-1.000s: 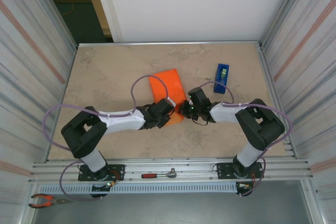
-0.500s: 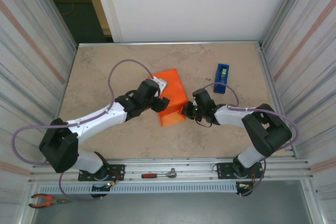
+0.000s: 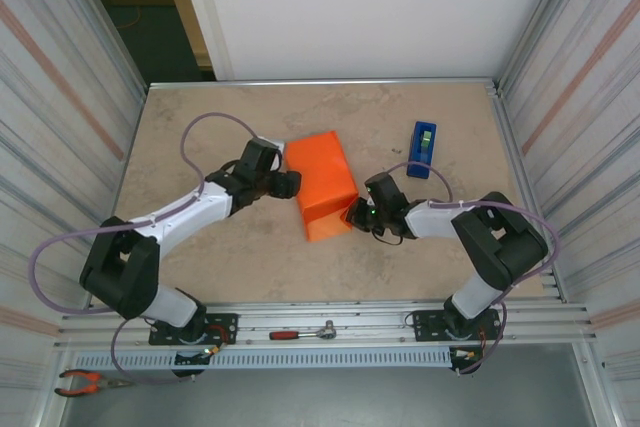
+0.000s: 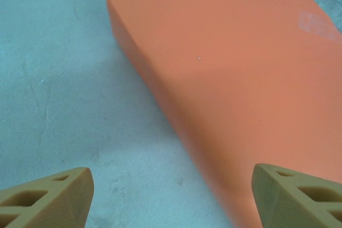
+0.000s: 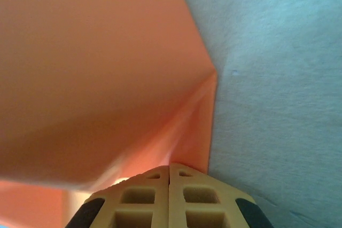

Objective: Wrap the gift box in paper
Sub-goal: Fold the wrapping paper for the gift box, then rotate the gift box at the center of the table.

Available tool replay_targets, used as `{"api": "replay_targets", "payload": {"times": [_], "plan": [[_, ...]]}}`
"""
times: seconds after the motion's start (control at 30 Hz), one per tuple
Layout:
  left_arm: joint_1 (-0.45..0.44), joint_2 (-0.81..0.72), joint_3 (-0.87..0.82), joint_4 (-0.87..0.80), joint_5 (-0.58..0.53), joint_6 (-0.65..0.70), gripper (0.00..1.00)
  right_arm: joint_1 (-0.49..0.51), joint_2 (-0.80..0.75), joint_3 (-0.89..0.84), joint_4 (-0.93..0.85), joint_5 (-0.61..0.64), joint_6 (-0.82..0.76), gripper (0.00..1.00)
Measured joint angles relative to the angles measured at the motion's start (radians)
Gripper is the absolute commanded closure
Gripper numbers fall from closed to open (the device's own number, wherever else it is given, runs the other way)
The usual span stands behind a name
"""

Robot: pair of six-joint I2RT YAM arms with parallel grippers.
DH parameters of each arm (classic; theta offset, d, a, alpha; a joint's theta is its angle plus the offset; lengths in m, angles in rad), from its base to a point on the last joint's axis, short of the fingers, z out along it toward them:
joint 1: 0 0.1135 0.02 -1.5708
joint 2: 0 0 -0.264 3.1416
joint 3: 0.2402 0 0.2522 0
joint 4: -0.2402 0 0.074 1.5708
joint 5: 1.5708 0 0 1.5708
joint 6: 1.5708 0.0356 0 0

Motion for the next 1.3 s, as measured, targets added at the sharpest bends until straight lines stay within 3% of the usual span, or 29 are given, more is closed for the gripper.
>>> {"api": "replay_targets", "payload": {"times": [0.27, 0.5, 0.7, 1.0, 1.3], "plan": [[0.032, 0.023, 0.0, 0.012, 0.041, -0.017, 0.14, 0.023, -0.064, 0.0, -0.066, -0.003, -0.002, 1.0], [0.082, 0.052, 0.01, 0.027, 0.115, -0.043, 0.13, -0.167, -0.25, 0.04, -0.228, -0.007, -0.058, 1.0], [0.084, 0.11, 0.038, 0.042, 0.223, -0.072, 0.14, -0.282, -0.163, 0.169, -0.304, -0.035, -0.101, 1.0], [0.084, 0.227, 0.087, 0.053, 0.383, -0.098, 0.16, -0.219, 0.111, 0.341, -0.31, -0.073, -0.106, 1.0], [0.081, 0.276, 0.114, 0.053, 0.443, -0.098, 0.19, -0.137, 0.097, 0.267, -0.263, -0.065, -0.096, 1.0]]}}
